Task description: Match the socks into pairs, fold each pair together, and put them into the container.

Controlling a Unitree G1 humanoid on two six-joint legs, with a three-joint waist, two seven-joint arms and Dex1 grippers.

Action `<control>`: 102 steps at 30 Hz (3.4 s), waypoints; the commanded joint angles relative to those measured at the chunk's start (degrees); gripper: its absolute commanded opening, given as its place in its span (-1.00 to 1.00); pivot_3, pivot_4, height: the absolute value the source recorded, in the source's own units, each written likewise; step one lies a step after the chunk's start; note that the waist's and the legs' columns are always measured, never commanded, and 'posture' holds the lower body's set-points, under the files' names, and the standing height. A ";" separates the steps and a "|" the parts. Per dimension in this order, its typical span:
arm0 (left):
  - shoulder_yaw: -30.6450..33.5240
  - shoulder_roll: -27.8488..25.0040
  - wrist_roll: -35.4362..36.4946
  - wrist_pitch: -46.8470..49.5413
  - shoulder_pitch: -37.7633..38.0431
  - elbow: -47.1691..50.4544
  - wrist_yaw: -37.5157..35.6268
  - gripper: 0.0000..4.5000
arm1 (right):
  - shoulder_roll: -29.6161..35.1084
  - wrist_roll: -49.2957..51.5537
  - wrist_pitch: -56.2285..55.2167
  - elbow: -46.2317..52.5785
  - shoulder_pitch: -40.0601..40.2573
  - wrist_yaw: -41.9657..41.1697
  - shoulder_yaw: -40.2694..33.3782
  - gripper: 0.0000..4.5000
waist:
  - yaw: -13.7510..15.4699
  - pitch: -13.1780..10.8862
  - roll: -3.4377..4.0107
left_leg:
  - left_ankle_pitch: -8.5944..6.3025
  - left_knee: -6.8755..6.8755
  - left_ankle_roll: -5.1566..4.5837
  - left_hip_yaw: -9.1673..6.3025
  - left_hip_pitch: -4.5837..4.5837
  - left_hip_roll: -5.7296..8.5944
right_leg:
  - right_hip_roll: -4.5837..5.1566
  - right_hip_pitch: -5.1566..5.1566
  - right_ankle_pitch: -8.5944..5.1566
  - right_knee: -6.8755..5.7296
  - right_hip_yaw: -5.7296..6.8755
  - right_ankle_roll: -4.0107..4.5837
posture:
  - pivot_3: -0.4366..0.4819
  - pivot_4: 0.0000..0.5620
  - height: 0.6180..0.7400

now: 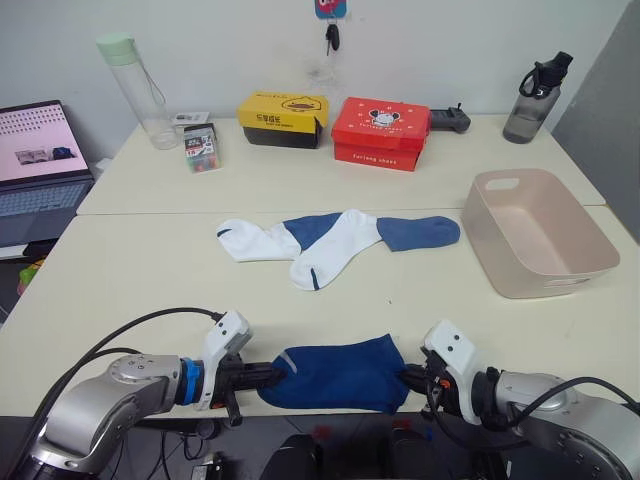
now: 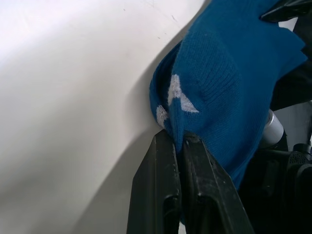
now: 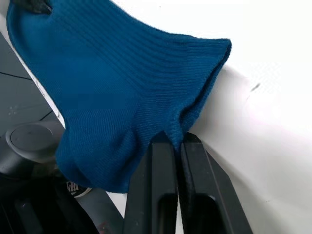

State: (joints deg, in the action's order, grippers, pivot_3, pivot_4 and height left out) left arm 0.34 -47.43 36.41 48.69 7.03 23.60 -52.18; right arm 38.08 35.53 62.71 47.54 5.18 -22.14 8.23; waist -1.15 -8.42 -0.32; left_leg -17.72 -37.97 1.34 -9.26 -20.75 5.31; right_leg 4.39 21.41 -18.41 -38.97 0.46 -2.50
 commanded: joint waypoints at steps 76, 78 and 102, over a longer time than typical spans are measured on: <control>-17.05 7.14 -21.79 -23.59 -23.17 -24.51 -10.80 -1.00 | -13.72 -24.84 -28.33 -24.94 -12.44 -3.93 8.62 -0.98 | -0.33 0.06 -0.10 | 0.05 -0.02 0.08 -0.10 -0.02 0.00 | -0.10 0.12 0.04 -0.08 0.00 0.02 | -0.05 -0.47 0.77; -16.91 7.28 -21.88 -23.99 -23.08 -25.07 -10.67 -1.00 | -11.21 -24.41 -28.02 -24.46 -9.89 -5.82 7.38 -0.98 | -0.31 0.08 -0.05 | 0.05 -0.02 0.08 -0.10 -0.07 0.01 | -0.09 0.18 0.04 -0.06 0.00 0.02 | -0.05 -0.47 0.77; -16.53 8.15 -23.45 -29.20 -23.02 -28.04 -11.94 -1.00 | -9.34 -11.04 -12.08 -11.42 -2.33 -3.16 0.29 0.36 | -0.39 0.64 0.08 | 0.03 0.00 0.05 -0.13 0.10 -0.02 | -0.10 -0.04 0.03 -0.08 0.00 0.02 | -0.05 -0.47 0.77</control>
State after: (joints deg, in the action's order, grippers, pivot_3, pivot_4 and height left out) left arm -15.42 -38.95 15.29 18.06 -17.50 -2.55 -64.65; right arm 27.82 25.86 51.58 35.18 3.12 -24.89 6.35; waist -1.54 -7.79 -0.24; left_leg -17.69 -37.97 1.39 -9.40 -20.65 5.30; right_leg 4.28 21.37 -18.37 -39.04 0.46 -2.48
